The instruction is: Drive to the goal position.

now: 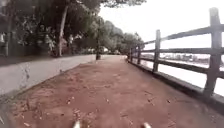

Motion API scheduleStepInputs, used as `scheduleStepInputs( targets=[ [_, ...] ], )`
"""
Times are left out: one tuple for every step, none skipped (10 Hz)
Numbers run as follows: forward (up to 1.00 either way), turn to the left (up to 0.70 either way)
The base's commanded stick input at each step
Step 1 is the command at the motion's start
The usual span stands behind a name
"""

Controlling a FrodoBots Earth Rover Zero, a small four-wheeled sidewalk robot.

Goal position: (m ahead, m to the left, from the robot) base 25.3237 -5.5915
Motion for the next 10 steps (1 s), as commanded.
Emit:
scheduleStepInputs(
  targets=[
    [0.50,0.00],
    [0.50,0.00],
    [0.50,0.00],
    [0.50,0.00],
    [0.50,0.00],
    [0.50,0.00],
    [0.50,0.00],
    [0.50,0.00],
    [0.50,0.00],
    [0.50,0.00]
  ],
)
